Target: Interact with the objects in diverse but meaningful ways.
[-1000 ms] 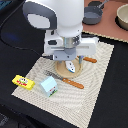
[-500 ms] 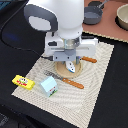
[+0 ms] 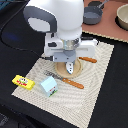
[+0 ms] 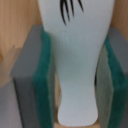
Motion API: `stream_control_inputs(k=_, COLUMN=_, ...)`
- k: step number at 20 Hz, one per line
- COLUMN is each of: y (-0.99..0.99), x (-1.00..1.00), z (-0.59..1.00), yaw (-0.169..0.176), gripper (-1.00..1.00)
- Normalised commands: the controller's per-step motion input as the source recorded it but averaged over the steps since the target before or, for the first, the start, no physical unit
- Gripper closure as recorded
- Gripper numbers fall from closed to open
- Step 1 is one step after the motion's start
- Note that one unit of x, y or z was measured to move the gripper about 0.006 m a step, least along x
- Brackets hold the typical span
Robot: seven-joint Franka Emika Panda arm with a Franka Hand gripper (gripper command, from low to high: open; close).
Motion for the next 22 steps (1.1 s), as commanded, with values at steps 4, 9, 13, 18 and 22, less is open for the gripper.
stream_control_inputs(k=4, y=0.16, x=0.06, z=1.0, yaw=0.059, gripper=1.0)
stream_control_inputs(k=9, y=0.43, x=0.17, z=1.0, yaw=0.146, gripper=1.0)
stream_control_inputs(k=13, y=0.54, x=0.12, z=1.0, yaw=0.181, gripper=1.0)
stream_control_inputs(k=18, y=0.52, x=0.04, z=0.86, yaw=0.198, gripper=1.0)
stream_control_inputs(k=22, y=0.27, x=-0.01, z=0.23, yaw=0.159, gripper=1.0)
